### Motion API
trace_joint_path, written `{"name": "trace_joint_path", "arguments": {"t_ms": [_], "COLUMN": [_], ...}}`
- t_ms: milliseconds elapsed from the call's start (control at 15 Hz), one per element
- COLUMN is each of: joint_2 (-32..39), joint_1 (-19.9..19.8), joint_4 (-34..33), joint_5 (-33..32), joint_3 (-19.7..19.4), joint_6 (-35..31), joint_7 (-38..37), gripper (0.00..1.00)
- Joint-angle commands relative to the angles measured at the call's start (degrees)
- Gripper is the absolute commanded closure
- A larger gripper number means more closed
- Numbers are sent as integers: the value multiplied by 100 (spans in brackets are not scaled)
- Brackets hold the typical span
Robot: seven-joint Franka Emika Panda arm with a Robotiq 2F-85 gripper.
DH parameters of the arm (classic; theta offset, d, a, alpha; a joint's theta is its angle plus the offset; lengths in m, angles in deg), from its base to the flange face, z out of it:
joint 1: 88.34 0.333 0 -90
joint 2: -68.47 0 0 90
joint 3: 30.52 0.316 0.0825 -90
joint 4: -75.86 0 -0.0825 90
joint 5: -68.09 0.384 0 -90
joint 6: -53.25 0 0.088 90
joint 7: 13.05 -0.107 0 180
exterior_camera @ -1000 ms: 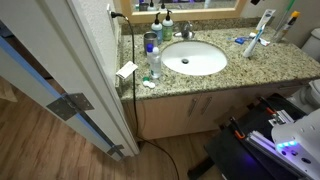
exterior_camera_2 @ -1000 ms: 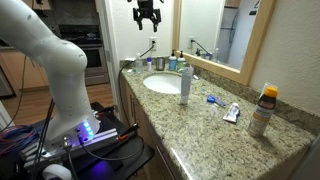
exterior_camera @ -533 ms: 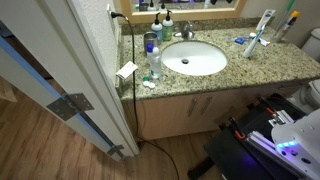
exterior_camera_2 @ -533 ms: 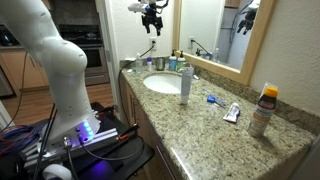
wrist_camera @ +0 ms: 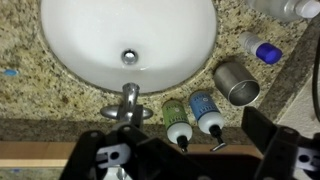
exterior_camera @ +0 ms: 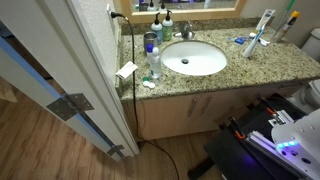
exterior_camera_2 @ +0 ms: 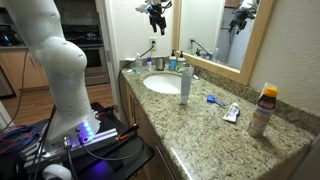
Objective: Move the white and blue pump bottle to the right
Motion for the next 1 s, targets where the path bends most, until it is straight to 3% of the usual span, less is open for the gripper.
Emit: {"name": "trace_joint_path", "arguments": {"t_ms": [0,200,267,533,600,933], "joint_2": [1253,1876,1397,1558,1797,3120], "joint_1": [22,212,206,246,301,352], "joint_4": [-1304,-2228,-1445,-1627,-1685,-3270], "joint_5": [42,-22,1,2,-387,115], "joint_3": [268,225,192,174,108,5], "joint_6": [418,623,202,232,148,-10], "joint_7": [-1324,-2532,-2029,-2116,-2576,-3990], "gripper": [0,0,0,0,0,0]}}
